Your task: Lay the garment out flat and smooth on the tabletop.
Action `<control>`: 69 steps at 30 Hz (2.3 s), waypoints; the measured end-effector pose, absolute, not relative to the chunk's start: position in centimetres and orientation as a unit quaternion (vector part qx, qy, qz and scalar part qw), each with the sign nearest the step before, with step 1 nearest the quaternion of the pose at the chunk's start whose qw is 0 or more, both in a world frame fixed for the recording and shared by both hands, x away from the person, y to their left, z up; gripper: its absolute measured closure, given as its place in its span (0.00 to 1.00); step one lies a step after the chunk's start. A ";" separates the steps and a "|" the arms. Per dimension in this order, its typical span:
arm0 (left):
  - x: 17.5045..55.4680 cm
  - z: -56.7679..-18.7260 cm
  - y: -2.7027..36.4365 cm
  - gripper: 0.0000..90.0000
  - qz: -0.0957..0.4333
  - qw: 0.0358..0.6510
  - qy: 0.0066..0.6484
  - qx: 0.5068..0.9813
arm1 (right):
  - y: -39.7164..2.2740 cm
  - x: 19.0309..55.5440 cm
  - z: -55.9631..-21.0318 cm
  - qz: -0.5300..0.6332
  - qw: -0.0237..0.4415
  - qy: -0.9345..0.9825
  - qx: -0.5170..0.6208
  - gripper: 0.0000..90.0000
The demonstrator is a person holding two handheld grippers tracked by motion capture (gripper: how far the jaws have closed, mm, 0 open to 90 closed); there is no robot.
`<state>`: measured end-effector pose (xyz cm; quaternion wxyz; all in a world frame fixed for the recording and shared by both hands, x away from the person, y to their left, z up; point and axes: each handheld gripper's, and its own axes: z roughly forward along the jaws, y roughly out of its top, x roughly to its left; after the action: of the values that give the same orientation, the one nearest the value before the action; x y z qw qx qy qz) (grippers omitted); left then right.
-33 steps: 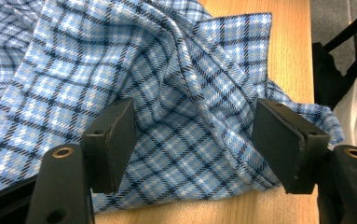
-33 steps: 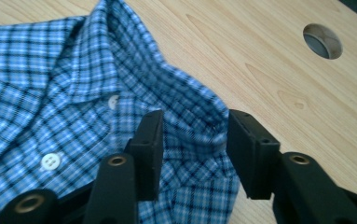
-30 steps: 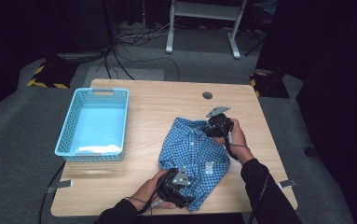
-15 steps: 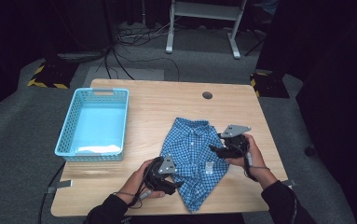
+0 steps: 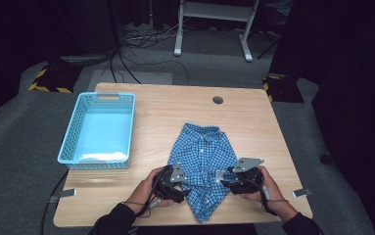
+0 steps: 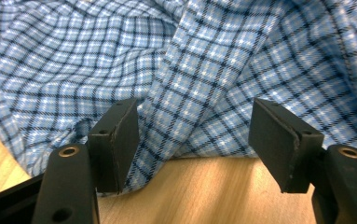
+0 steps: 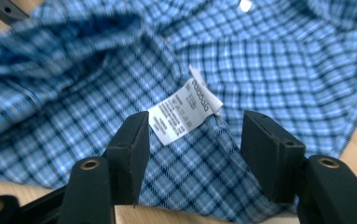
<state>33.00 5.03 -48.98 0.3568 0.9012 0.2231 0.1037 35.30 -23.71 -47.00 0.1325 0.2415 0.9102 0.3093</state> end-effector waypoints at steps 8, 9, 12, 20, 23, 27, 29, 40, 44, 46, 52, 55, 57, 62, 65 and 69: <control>33.4 -49.3 4.8 0.36 0.104 0.357 0.225 0.901 | -23.8 36.1 -48.2 0.302 0.128 0.910 0.255 0.48; 33.4 -49.3 4.7 0.36 0.106 0.355 0.226 0.901 | -23.9 36.2 -48.3 0.304 0.128 0.908 0.257 0.48; 33.7 -49.4 4.5 0.36 0.113 0.353 0.229 0.900 | -24.1 36.6 -48.3 0.308 0.126 0.905 0.266 0.48; 34.7 -49.4 4.3 0.36 0.120 0.353 0.238 0.897 | -24.3 37.9 -48.6 0.319 0.128 0.896 0.282 0.47; 35.0 -49.4 4.4 0.36 0.122 0.353 0.241 0.896 | -24.3 38.4 -48.6 0.321 0.129 0.894 0.285 0.47; 35.4 -49.4 4.5 0.36 0.124 0.351 0.244 0.895 | -24.1 39.1 -48.6 0.322 0.130 0.892 0.289 0.47; 35.6 -49.4 4.6 0.36 0.125 0.351 0.247 0.895 | -24.0 39.3 -48.6 0.321 0.133 0.892 0.289 0.47; 37.0 -49.4 4.8 0.36 0.131 0.348 0.260 0.891 | -23.5 40.9 -48.7 0.322 0.141 0.888 0.296 0.48; 37.0 -49.1 4.7 0.36 0.131 0.346 0.259 0.892 | -23.3 40.9 -48.7 0.322 0.146 0.889 0.292 0.48; 36.9 -48.9 4.6 0.35 0.130 0.347 0.255 0.893 | -23.4 40.9 -48.7 0.323 0.146 0.888 0.293 0.48; 36.5 -48.1 3.8 0.33 0.132 0.360 0.243 0.891 | -23.3 40.8 -48.7 0.320 0.153 0.889 0.290 0.47; 36.4 -47.7 3.4 0.33 0.130 0.367 0.238 0.890 | -23.2 40.7 -48.7 0.320 0.154 0.889 0.290 0.47; 36.4 -47.5 3.1 0.33 0.130 0.371 0.235 0.889 | -23.2 40.7 -48.7 0.320 0.154 0.889 0.290 0.47; 36.5 -47.0 2.1 0.32 0.128 0.379 0.229 0.887 | -23.2 40.7 -48.7 0.320 0.157 0.888 0.289 0.47; 36.8 -47.0 1.4 0.31 0.126 0.381 0.229 0.887 | -23.2 40.7 -48.7 0.320 0.158 0.888 0.289 0.47; 37.1 -46.9 0.6 0.30 0.121 0.382 0.228 0.887 | -23.3 40.7 -48.7 0.321 0.157 0.888 0.289 0.47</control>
<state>37.08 0.56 -46.91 0.3819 0.8875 0.2276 0.1214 40.65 -23.26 -48.72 0.1572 0.2888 0.8883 0.3207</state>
